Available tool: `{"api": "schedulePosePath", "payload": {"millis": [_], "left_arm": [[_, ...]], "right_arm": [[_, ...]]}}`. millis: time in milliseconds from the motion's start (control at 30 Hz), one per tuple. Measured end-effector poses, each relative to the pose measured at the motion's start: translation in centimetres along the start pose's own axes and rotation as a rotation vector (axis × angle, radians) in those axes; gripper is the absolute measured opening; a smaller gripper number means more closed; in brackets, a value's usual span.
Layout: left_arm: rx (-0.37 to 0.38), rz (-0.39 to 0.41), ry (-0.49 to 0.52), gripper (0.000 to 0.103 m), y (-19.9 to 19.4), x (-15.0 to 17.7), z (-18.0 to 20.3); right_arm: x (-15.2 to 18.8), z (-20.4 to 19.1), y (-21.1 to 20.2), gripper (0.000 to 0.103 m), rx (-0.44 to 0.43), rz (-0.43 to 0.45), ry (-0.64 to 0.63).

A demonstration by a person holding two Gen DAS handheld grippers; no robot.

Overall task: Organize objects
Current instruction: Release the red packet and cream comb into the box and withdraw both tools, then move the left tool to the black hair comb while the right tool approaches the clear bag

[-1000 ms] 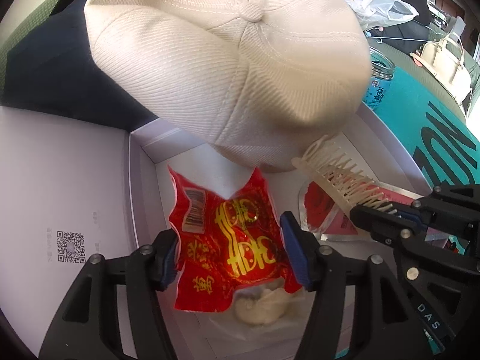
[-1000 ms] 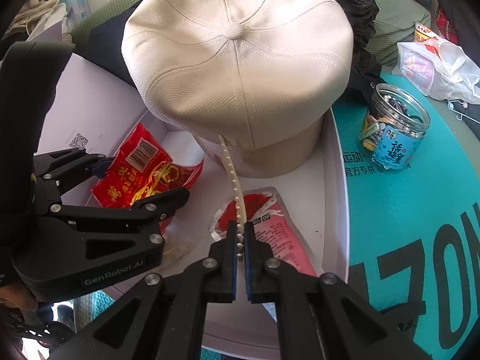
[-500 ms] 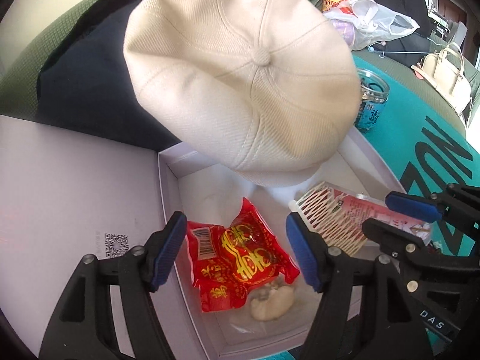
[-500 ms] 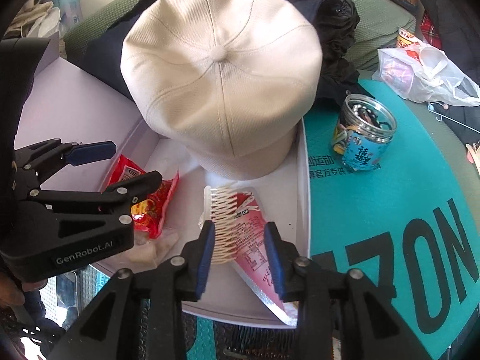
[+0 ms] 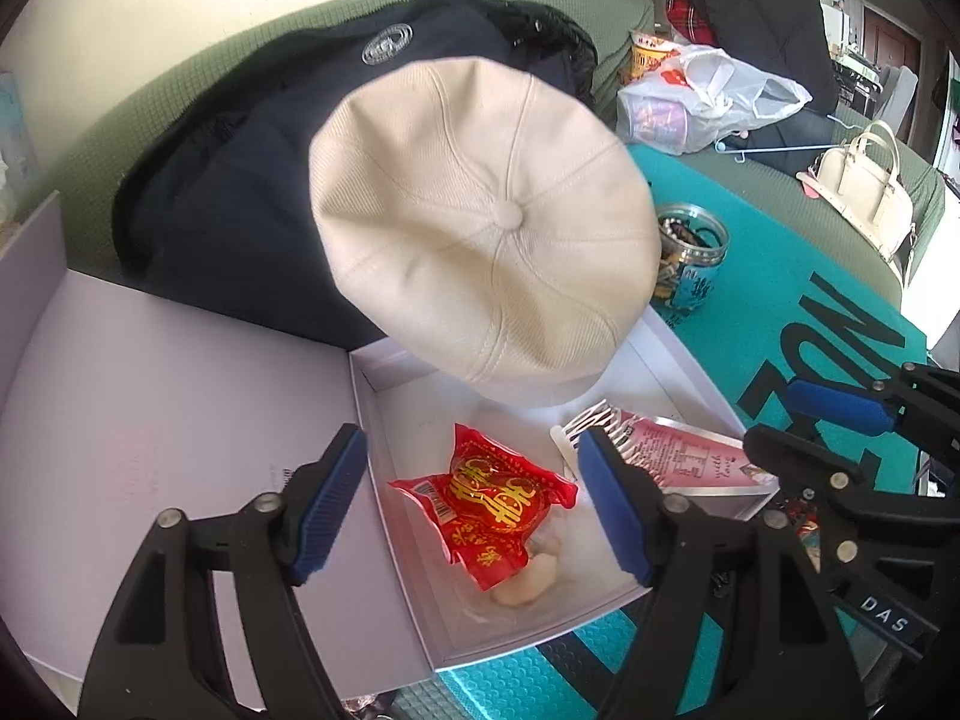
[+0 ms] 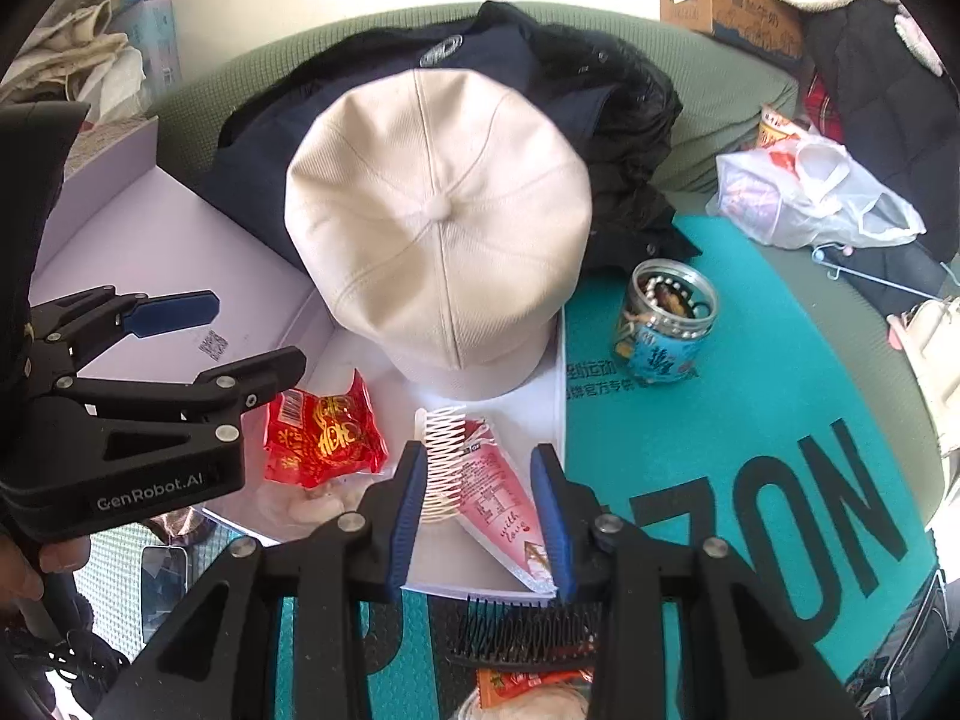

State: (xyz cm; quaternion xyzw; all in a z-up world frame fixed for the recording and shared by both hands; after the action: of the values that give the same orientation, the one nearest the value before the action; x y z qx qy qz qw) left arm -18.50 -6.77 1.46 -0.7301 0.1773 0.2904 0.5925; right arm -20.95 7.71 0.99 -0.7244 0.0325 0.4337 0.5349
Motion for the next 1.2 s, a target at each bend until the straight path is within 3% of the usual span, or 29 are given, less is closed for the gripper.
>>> {"api": "schedulePosePath", "payload": {"millis": [367,633,1200], "left_arm": [[0.020,0.079,-0.008,0.082,-6.8,-0.2,0.3],[0.059,0.070,0.028,0.082,-9.4,1.6,2.2],[0.172,0.004,0.090,0.082,-9.2,8.7,6.9]], "right_arm": [[0.2,0.5,-6.7,0.044,0.047,0.082,-0.005],[2.2,0.5,-9.5,0.046,0.046,0.092,0.025],[9.8,0.8,-10.4,0.046,0.083,0.040,0.095]]}}
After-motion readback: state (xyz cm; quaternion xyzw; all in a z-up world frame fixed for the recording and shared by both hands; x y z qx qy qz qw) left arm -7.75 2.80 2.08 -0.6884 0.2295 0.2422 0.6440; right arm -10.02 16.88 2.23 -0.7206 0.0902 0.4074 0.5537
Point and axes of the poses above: each gripper's, at about its wrist camera, not at the fingertips, and y roughly the way its jaws point, z to its right, x to its underside, the point moved 3 cm from there along y, roughly the way its jaws point, and after that the axes turned 1 degree about y, right-handed, at the moved point
